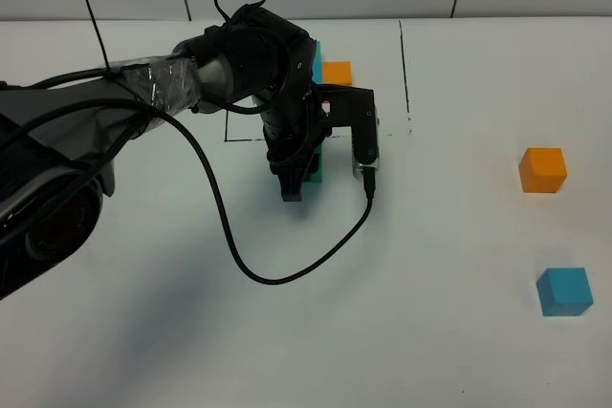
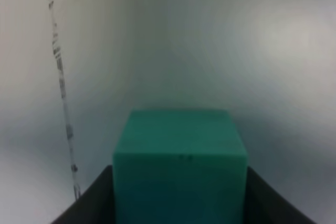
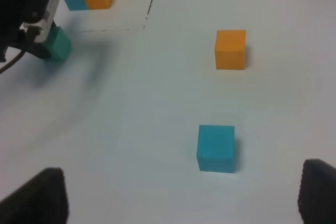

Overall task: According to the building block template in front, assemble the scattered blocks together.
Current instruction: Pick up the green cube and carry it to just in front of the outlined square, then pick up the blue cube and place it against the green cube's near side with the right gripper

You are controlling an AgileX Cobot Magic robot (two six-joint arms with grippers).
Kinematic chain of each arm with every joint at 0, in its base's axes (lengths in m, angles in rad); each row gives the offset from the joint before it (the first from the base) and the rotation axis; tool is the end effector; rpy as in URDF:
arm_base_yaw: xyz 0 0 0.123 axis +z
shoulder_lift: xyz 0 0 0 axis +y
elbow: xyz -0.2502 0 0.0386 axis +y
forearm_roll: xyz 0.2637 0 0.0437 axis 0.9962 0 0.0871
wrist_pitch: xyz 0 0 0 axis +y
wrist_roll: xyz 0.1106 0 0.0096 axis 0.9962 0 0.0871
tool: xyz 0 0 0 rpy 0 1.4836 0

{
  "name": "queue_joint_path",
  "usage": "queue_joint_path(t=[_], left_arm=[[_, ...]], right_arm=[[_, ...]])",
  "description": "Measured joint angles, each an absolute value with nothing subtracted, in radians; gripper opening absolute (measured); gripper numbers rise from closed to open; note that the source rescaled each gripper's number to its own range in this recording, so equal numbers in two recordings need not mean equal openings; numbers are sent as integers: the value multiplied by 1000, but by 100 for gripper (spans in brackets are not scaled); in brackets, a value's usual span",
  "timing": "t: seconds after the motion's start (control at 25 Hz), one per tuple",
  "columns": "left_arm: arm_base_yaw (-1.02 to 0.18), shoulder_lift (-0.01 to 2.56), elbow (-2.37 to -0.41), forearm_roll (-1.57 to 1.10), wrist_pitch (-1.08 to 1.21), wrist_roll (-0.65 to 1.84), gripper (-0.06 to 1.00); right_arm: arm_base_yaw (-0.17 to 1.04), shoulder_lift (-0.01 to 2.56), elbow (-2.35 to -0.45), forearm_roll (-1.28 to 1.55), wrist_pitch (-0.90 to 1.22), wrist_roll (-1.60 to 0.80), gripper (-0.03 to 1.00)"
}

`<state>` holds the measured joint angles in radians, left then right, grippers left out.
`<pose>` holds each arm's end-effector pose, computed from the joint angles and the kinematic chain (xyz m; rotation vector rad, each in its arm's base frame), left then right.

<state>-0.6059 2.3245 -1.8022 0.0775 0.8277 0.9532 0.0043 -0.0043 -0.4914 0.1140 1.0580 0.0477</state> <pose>0.4010 -0.2701 0.0798 2.0434 1.9793 0.1677 0.0591 0.0113 0.2741 0.0396 2.0444 0.1690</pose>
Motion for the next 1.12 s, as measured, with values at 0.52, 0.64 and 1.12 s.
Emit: queue_joint_path(t=[0.52, 0.64, 1.12], left_arm=[[-606, 2325, -1802, 72, 828, 965, 1], [-606, 2335, -1802, 68, 828, 966, 14], [-606, 2305, -1801, 77, 823, 948, 89]], right_arm=[[4, -4, -491, 114, 1058, 48, 78], [4, -4, -491, 114, 1058, 48, 78], [4, -4, -491, 114, 1058, 48, 78]])
